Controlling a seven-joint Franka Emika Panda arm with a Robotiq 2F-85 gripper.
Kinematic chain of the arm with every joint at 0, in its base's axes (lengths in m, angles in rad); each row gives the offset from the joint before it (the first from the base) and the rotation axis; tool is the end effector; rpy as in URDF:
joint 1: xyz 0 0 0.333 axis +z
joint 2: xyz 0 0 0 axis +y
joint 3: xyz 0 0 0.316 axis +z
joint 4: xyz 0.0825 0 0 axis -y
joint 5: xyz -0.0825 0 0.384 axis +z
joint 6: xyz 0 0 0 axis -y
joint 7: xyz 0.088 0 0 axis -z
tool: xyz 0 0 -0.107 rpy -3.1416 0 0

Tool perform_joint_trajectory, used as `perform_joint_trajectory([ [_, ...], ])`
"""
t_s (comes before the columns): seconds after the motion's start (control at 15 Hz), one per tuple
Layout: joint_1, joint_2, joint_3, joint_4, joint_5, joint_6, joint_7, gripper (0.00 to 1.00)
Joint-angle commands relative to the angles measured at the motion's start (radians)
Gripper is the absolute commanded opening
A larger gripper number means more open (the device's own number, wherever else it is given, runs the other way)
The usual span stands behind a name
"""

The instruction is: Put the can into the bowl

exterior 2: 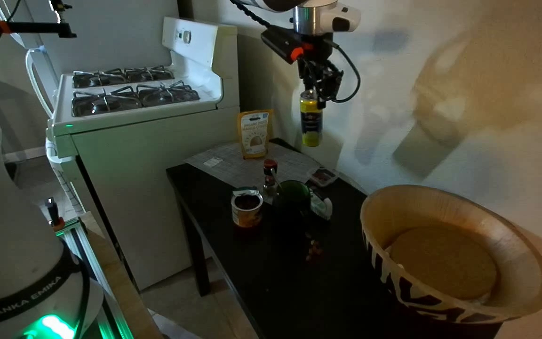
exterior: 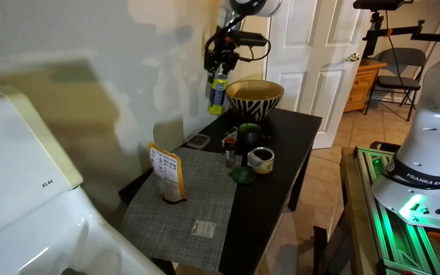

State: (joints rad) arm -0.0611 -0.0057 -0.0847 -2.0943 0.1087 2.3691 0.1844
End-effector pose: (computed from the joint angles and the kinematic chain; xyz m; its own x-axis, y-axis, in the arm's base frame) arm 0.5635 -0.0815 0.4527 0.8852 -0.3915 0.2511 -0.3661 -0.9195 -0.1432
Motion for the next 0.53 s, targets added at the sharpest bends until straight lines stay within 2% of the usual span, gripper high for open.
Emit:
perform_joint_trajectory([
  [0.0, -0.086, -0.136, -0.07, -0.085, -0.081, 0.0, 0.083, 0.38],
  [0.2, -0.182, -0.173, -0.145, -0.096, -0.112, 0.019, 0.095, 0.38],
  [0.47, -0.263, -0.1, -0.203, -0.07, -0.092, 0.107, 0.174, 0.38],
])
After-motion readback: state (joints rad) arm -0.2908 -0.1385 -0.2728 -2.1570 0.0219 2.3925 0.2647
